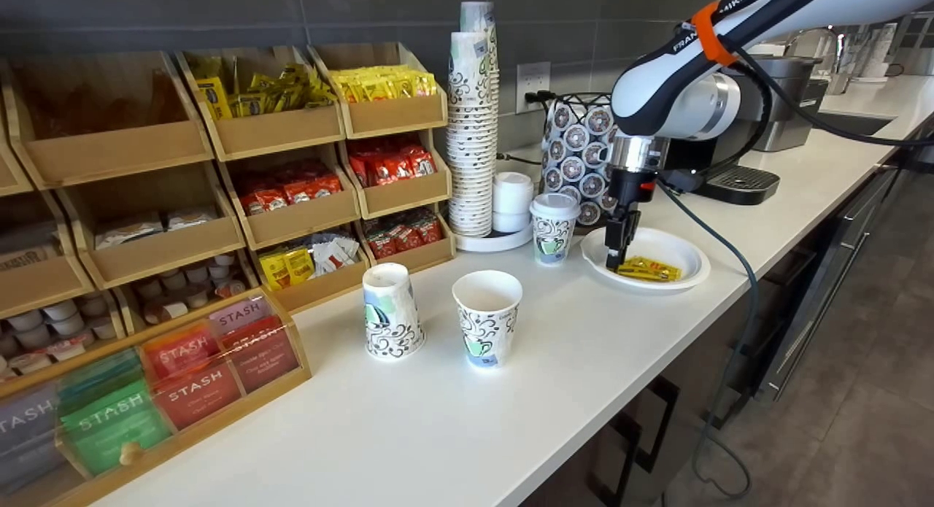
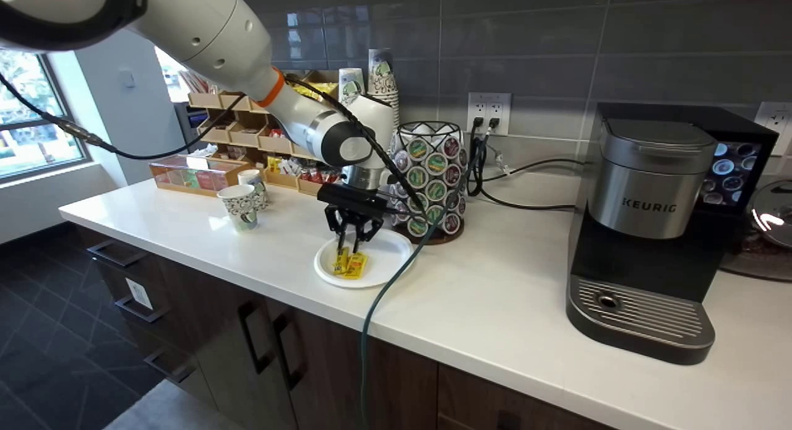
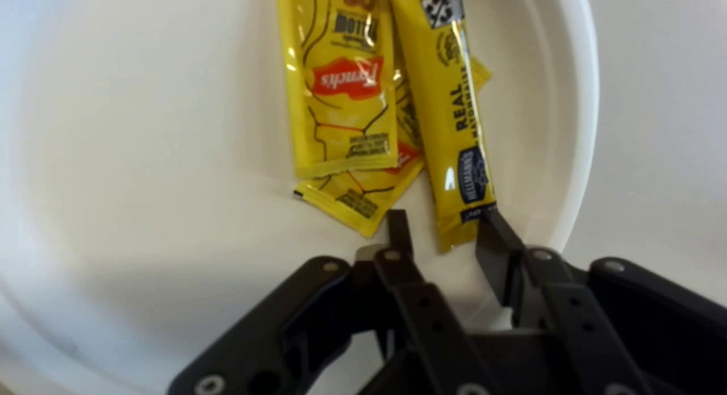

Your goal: Remove the yellow sachet from the white plate and put it in the paper cup on the left

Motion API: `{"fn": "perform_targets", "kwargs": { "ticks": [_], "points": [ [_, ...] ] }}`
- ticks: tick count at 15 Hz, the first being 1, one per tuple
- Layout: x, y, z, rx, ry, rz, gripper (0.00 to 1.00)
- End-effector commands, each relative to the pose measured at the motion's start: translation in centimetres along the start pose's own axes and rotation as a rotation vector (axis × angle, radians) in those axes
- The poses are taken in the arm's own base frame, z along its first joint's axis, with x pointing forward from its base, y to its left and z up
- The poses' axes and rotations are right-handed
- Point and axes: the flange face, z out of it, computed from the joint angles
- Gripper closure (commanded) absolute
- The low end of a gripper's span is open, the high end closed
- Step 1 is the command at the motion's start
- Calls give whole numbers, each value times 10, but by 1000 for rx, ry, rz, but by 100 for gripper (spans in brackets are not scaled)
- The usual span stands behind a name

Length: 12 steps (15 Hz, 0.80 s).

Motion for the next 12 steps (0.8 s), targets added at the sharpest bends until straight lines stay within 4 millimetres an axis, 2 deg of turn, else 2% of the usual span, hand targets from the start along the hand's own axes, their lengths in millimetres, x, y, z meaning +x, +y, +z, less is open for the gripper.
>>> {"fn": "perform_targets", "kwargs": {
  "ticks": [1,6,7,9,12],
  "points": [
    [2,3,5,54,-26,-18,68],
    [1,0,7,80,-53,-19,82],
    [1,-1,8,82,-59,-22,90],
    [0,-2,8,87,-72,-27,83],
    [0,-3,8,90,-77,-34,86]
  ]
}}
